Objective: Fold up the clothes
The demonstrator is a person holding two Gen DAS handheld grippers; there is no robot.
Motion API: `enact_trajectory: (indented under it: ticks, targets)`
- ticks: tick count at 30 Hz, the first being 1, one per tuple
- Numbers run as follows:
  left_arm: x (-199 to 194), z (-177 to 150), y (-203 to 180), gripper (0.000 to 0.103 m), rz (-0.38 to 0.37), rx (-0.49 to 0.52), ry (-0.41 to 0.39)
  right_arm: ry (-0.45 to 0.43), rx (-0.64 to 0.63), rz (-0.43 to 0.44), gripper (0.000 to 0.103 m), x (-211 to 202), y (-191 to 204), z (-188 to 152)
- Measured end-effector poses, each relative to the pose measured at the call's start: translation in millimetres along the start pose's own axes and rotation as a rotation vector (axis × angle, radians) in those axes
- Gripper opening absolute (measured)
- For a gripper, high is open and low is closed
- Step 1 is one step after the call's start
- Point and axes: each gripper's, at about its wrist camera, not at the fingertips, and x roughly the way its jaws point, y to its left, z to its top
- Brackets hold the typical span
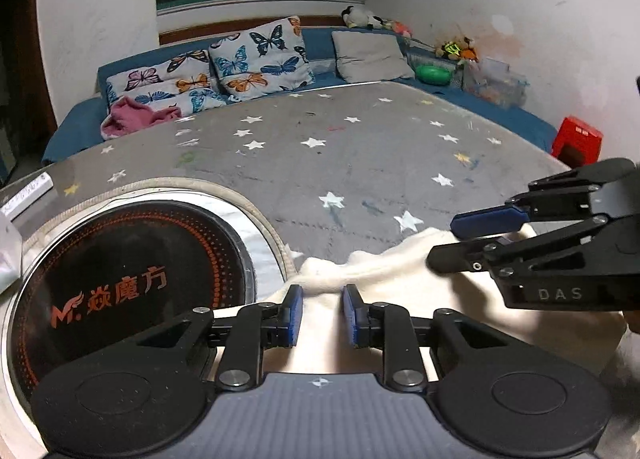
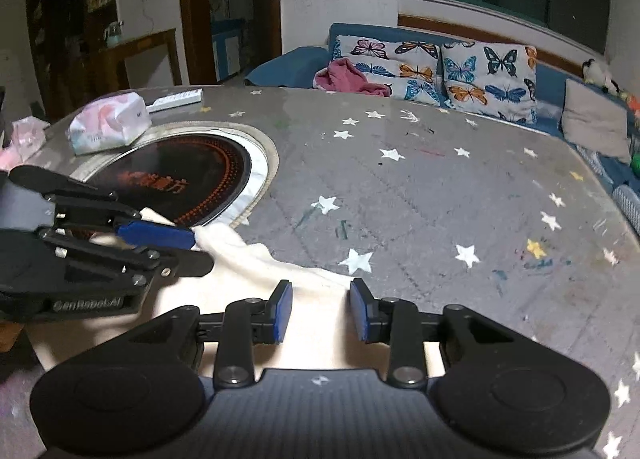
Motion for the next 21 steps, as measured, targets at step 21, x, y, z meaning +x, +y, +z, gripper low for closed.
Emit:
enact_trajectory:
  ticks: [21]
  targets:
    - [9.9, 15.6, 2.6, 0.043, 0.020, -0.037, 0.004, 0.028, 0.144, 0.035, 0.032, 11.6, -25.6, 8.9]
